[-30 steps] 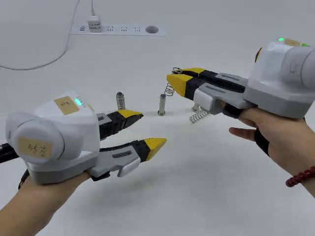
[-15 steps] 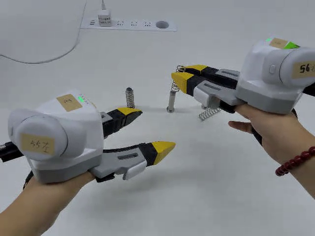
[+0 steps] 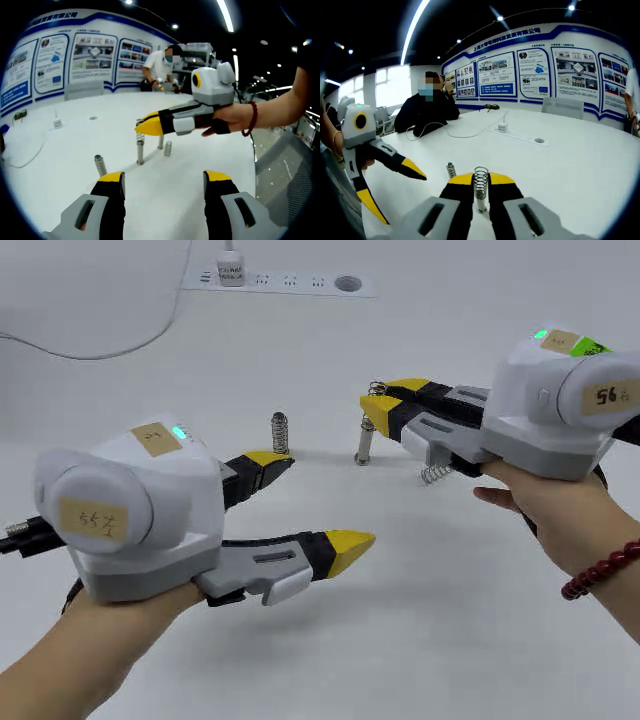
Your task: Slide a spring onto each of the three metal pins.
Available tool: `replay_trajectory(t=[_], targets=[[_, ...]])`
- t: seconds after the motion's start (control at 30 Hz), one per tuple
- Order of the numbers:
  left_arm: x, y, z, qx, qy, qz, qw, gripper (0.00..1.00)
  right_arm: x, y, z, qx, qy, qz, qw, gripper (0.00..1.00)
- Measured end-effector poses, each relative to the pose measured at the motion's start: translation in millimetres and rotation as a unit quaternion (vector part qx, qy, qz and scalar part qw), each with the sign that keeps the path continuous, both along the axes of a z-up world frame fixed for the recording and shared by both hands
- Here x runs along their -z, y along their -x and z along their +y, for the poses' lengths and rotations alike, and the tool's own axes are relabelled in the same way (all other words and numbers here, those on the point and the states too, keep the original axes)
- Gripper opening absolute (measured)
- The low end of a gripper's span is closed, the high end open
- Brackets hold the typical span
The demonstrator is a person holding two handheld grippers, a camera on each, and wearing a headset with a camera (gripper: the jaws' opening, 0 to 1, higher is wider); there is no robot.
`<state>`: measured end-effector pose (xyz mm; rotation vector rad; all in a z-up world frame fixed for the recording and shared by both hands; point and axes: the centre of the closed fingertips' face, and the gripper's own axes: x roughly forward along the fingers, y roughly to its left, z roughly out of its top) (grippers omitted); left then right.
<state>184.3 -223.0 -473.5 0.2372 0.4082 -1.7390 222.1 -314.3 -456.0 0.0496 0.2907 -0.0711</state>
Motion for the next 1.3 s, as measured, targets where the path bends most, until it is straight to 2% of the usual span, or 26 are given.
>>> replay_trajectory(t=[0.17,0.67,1.3], targets=[[0.2,-1.1,1.1,-0.002,-0.001,0.000,1.0000,0.66,8.5,-0.7,2.4,-0.004,0.011,0.011,0.9999,0.11],[1.1,-1.9,2.6,-0.001,-0.004,-0.003,1.0000,0.65,30.6,1.0,2.7,-0.001,0.014,0.038,0.9992,0.11],[2.3,-5.0,4.3,-0.003,-0.007,-0.009,0.9999,0.64,48.2,0.3,2.6,-0.004,0.019,0.062,0.9979,0.12]])
